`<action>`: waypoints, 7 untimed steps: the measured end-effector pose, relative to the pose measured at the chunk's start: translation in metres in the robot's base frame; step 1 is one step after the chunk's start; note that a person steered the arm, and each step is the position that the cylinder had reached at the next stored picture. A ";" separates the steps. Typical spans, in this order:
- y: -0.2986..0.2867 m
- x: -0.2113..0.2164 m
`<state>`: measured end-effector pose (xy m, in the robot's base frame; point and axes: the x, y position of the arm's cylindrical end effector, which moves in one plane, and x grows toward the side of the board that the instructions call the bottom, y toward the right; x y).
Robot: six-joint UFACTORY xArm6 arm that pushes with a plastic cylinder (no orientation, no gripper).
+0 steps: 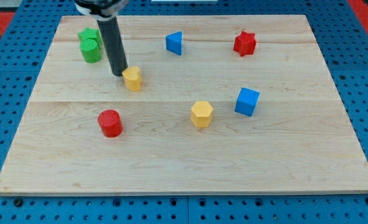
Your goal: Move the yellow heart closer to the yellow hexagon
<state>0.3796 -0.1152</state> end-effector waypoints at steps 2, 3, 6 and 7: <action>0.053 0.026; 0.059 0.025; 0.076 0.022; 0.091 0.036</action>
<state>0.4154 -0.0237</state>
